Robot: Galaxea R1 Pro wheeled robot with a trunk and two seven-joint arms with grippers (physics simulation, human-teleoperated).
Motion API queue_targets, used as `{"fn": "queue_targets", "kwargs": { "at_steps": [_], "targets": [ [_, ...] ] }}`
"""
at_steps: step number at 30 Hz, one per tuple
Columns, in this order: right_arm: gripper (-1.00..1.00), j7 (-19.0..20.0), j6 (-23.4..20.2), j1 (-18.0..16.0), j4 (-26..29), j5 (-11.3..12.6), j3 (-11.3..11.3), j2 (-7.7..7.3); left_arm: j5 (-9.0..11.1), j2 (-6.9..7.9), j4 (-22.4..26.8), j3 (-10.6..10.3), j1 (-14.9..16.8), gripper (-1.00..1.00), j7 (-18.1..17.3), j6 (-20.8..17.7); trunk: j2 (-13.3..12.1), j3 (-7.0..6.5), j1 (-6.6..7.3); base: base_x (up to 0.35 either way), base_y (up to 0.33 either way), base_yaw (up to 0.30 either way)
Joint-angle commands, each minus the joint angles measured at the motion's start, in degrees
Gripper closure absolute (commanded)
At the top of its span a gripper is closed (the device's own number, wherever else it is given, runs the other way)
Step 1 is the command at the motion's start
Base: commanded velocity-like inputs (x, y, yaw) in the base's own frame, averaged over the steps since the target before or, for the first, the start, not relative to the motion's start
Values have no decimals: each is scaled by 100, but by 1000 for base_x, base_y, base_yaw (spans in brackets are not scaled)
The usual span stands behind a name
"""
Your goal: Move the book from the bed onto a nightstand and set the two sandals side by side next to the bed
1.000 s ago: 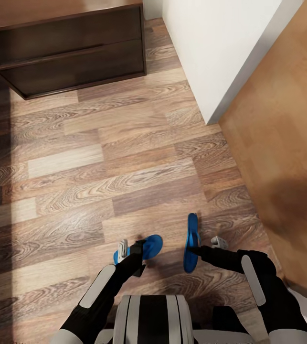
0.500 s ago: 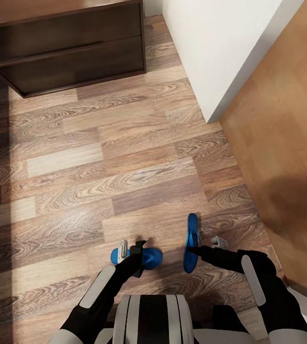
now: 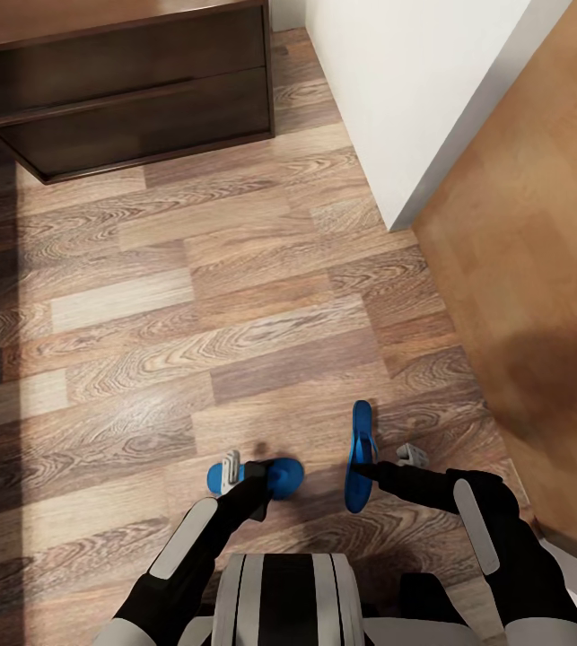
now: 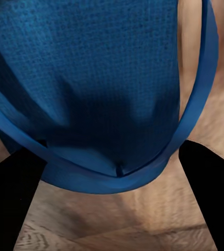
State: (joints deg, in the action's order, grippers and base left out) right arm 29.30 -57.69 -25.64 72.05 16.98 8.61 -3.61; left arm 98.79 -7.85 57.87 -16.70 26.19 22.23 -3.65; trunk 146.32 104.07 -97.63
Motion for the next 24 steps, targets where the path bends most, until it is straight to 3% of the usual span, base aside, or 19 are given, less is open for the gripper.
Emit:
{"fn": "queue_targets", "kwargs": {
  "at_steps": [1,16,24],
  "targets": [
    [100,49,-23,-4,2,-36,9,1,-27,2,6,8,0,100,36,-13,1,3,0,0,0,0],
    [100,48,-23,-7,2,-36,9,1,-36,2,30,8,0,100,36,-4,1,3,0,0,0,0],
    [100,49,-23,-3,2,-36,9,1,-36,11,31,17,0,100,44,-13,-10,-174,21,0,0,0]
  ]
}}
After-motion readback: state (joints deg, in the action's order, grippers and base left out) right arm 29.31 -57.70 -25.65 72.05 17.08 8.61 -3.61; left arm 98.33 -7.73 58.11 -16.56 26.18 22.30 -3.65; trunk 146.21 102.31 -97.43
